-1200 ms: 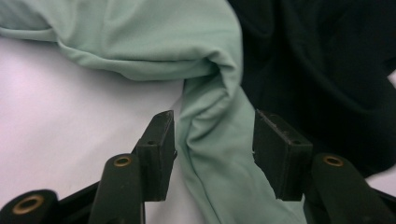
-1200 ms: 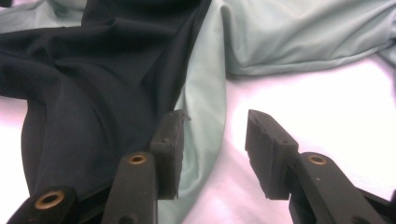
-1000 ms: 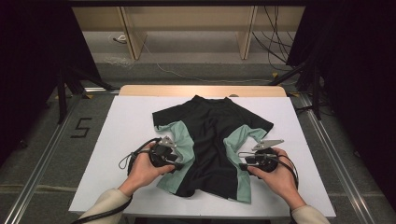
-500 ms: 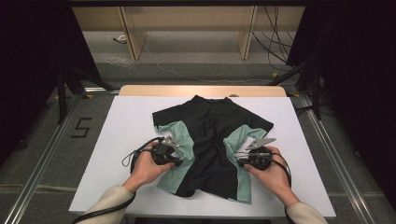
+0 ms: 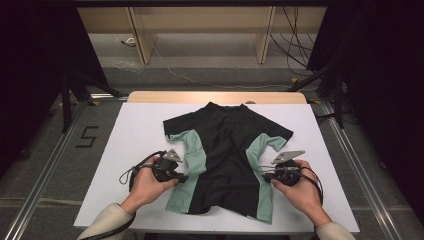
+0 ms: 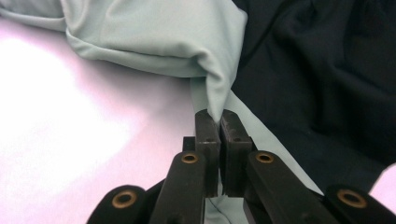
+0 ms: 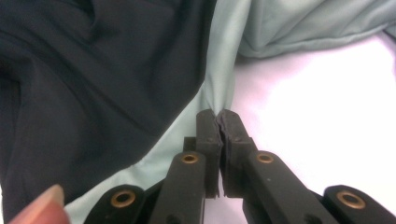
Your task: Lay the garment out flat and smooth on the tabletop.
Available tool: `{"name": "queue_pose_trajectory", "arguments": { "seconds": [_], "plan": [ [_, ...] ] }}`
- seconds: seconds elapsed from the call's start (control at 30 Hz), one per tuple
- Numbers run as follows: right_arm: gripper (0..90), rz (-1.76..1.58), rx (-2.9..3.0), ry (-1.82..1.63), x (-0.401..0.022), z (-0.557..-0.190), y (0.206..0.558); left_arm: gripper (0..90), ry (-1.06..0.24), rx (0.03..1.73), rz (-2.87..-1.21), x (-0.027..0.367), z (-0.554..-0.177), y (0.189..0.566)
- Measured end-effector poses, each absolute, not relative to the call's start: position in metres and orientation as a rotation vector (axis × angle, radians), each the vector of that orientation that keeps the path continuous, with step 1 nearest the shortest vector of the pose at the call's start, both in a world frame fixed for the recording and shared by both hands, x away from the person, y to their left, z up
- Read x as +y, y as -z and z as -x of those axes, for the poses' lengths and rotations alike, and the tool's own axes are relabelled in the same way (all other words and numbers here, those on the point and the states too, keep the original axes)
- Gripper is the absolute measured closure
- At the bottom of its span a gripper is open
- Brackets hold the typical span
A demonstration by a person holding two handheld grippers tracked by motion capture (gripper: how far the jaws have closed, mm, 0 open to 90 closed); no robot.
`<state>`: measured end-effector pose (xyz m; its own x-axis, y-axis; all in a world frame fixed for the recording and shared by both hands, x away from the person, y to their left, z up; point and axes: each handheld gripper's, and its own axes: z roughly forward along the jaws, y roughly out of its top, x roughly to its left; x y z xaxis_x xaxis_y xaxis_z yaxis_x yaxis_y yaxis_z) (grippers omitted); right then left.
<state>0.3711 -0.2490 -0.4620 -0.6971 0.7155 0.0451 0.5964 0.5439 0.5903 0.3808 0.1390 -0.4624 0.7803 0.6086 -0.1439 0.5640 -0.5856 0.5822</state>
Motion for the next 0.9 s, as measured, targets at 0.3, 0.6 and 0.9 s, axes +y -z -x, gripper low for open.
{"name": "queue_pose_trajectory", "arguments": {
  "seconds": [0.3,0.6,0.9],
  "plan": [
    [88.3,-1.097,2.591,-0.831,-0.257,-0.361,0.459,87.2,-0.088,0.857,-2.372,0.143,-0.361,0.464],
    [77.6,-1.005,2.49,-0.891,-0.262,-0.35,0.44,76.4,-0.117,0.831,-2.346,0.149,-0.36,0.455],
    [58.8,-0.988,2.721,-0.844,-0.259,-0.317,0.458,53.9,-0.08,0.804,-2.385,0.153,-0.348,0.458]
  ]
}}
